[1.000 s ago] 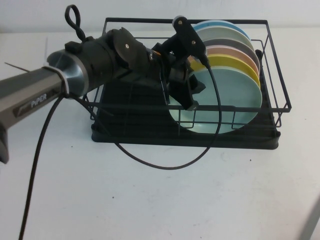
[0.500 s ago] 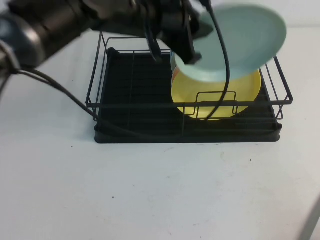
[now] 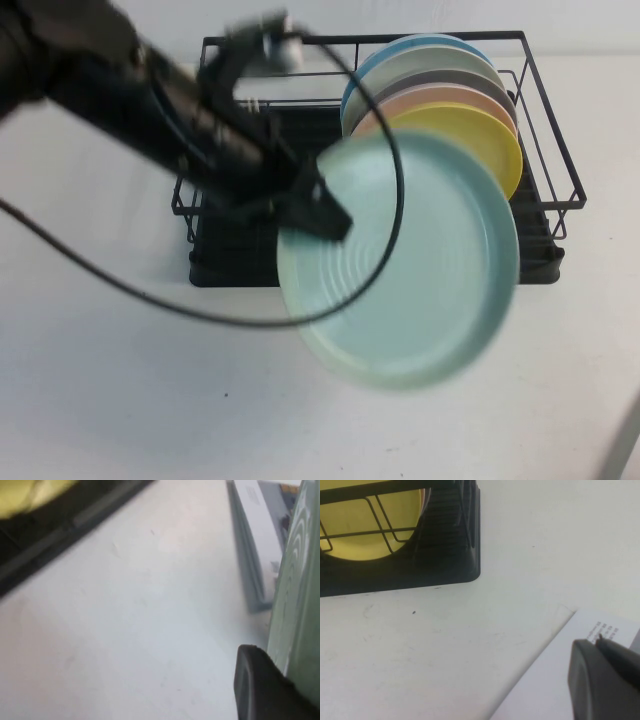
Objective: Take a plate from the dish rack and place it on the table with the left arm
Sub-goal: Place the plate from the table
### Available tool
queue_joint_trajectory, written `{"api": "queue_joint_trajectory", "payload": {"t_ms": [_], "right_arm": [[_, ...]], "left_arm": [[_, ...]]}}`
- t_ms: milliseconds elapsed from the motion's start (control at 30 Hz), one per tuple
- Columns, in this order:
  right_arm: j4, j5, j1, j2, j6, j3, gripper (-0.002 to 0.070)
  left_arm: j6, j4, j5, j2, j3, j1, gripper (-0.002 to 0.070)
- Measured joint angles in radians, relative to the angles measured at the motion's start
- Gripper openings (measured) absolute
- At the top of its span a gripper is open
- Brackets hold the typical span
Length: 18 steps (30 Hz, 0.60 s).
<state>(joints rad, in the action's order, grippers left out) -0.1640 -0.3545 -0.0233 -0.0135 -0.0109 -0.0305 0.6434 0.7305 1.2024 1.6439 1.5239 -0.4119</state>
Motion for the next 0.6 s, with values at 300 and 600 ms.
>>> {"api": "queue_joint_trajectory", "payload": {"t_ms": [300,600], "right_arm": [[0.0,0.0,0.0,0.0,0.0,0.0,-0.0018],[0.0,0.0,0.0,0.0,0.0,0.0,-0.0018]], "left_arm": [[0.215,0.29,-0.316,0.023,-0.521,0.004,0.0085],[0.341,0.465,-0.449,0.183,-0.601,0.011,0.0109]]}}
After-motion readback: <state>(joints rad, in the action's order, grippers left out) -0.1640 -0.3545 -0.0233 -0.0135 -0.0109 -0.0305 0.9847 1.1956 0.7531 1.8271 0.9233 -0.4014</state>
